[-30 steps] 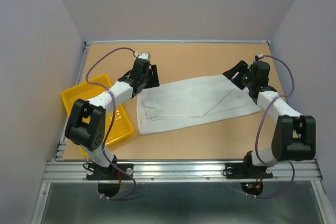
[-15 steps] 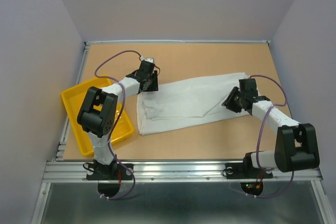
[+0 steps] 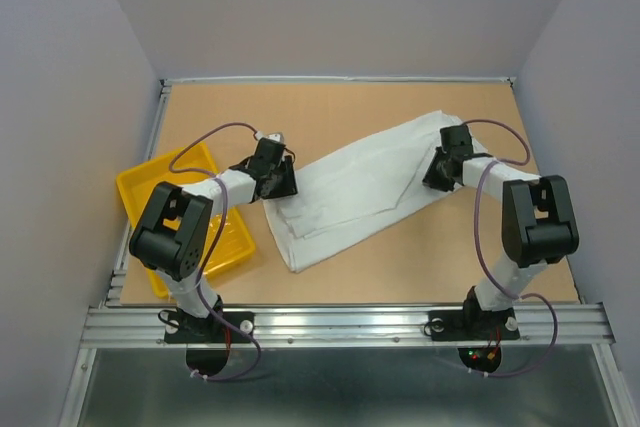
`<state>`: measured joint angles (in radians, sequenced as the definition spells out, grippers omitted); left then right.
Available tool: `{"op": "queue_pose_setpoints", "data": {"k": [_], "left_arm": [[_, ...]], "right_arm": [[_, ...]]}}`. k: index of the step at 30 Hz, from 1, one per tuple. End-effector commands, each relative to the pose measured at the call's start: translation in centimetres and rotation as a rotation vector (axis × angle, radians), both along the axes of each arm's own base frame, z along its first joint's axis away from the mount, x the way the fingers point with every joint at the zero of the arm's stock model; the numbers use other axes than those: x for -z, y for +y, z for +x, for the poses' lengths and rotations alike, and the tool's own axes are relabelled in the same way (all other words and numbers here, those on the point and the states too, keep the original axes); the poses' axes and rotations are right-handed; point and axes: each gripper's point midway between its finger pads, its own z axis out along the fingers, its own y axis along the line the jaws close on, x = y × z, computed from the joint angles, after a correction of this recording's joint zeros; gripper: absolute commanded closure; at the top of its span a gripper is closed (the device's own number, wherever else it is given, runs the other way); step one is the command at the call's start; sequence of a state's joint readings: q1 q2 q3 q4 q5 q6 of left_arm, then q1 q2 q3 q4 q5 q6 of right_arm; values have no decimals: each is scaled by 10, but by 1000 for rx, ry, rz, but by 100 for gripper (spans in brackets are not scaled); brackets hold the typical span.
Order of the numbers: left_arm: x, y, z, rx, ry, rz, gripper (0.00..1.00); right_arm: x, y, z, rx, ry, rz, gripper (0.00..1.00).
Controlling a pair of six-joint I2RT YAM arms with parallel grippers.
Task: Fold and stack the long sleeve shirts
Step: Fold the shirt
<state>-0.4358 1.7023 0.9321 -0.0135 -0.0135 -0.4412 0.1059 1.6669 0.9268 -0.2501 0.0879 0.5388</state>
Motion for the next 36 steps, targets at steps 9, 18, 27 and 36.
{"op": "queue_pose_setpoints", "data": {"k": [9, 18, 27, 36], "left_arm": [[-19, -34, -128, 77, 97, -238, 42], [-85, -19, -127, 71, -126, -209, 29], [-74, -8, -58, 22, -146, -36, 34], [-24, -2, -57, 14, -6, 48, 44]], "right_arm": [[-54, 60, 184, -343, -262, -29, 67], [-99, 90, 137, -410, -287, -22, 52], [-108, 152, 0, -489, -216, 132, 52], [-50, 181, -73, -516, -39, 167, 52]]}}
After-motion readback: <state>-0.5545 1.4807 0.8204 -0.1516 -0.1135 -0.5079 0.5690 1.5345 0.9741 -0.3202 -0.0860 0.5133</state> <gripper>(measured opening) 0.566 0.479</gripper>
